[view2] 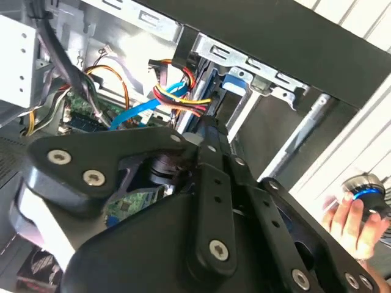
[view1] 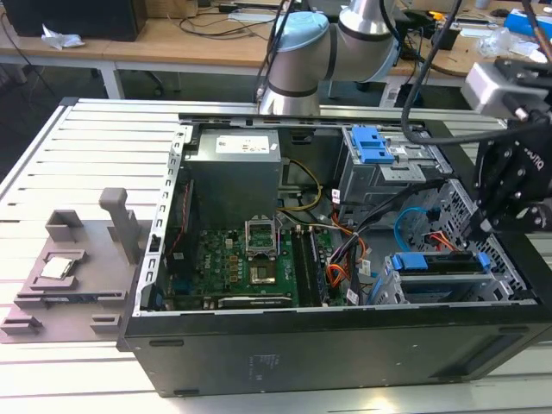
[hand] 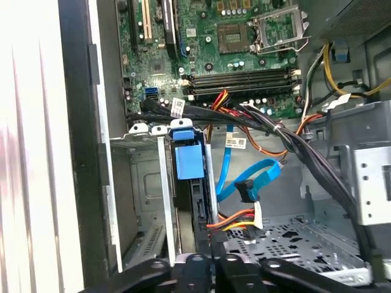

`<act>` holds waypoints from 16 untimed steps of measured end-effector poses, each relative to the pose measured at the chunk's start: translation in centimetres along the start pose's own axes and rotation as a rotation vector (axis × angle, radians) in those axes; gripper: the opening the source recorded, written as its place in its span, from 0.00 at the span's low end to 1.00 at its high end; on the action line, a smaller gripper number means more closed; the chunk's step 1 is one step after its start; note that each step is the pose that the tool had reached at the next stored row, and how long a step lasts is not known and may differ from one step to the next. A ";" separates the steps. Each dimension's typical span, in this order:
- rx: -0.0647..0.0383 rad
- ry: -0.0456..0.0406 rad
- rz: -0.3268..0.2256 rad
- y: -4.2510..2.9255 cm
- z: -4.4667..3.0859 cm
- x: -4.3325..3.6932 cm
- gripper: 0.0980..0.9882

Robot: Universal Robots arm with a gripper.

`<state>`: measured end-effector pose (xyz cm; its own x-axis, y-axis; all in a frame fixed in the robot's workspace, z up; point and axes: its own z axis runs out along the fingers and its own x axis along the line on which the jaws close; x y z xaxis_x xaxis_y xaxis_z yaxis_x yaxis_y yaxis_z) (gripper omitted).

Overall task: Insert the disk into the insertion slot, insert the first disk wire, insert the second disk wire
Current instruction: 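Insert the first disk wire, then insert the second disk wire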

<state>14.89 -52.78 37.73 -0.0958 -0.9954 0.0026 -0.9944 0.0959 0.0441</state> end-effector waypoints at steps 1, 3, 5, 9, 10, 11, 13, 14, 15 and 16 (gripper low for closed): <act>0.000 -0.0001 0.000 0.03 -0.76 -0.03 0.01; 0.000 -0.0001 0.000 0.09 -2.05 -0.06 0.01; 0.000 -0.0002 0.000 0.10 -2.16 -0.05 0.01; 0.000 0.0000 0.000 0.10 -2.18 -0.05 0.01; 0.000 0.0000 0.000 0.10 -2.18 -0.06 0.01; 0.000 0.0000 0.000 0.10 -2.18 -0.05 0.01; 0.000 0.0000 0.000 0.10 -2.19 -0.06 0.01; 0.000 0.0000 0.000 0.10 -2.19 -0.06 0.01; 0.000 0.0001 0.000 0.10 -2.19 -0.06 0.01; 0.000 0.0000 0.000 0.10 -2.19 -0.05 0.01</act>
<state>14.89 -52.72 39.92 -0.0958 -0.9954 0.0026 -0.9944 0.0958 0.0441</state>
